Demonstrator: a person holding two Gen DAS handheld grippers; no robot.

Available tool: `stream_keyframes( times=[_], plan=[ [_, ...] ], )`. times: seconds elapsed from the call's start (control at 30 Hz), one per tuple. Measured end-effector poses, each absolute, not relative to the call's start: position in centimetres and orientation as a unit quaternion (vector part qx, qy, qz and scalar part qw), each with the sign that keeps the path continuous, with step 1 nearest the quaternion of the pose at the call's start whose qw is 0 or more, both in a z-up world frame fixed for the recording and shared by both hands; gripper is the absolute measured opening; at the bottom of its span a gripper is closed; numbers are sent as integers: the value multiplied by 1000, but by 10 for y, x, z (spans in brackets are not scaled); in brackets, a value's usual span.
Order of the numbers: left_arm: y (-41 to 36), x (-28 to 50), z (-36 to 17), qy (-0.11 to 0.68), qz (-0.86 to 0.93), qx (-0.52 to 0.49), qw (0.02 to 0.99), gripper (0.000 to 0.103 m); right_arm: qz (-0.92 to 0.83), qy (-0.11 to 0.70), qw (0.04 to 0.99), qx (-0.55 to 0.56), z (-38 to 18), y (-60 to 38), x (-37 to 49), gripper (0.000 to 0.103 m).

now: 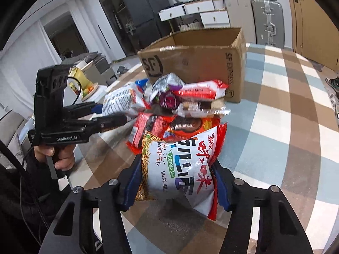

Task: Organize snacks
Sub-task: 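Carry the white noodle-snack bag with the right gripper while the left gripper carries its bag over the box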

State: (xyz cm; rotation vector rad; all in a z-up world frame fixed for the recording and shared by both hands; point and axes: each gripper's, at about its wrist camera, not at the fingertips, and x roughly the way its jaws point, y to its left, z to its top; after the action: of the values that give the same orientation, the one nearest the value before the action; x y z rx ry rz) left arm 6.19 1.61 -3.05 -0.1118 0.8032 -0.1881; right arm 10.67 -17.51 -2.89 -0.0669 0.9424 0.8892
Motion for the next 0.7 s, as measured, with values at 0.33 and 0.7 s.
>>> stream_keyframes(
  times=[0.33,0.7],
  plan=[
    [18,50,-6,359,-87,-59,927,54,401,401,824,0,-8,-184,109,60],
    [26,49,11,340,-72,-70,935,54,391,377,839,38,5,-188,117,60]
  ],
)
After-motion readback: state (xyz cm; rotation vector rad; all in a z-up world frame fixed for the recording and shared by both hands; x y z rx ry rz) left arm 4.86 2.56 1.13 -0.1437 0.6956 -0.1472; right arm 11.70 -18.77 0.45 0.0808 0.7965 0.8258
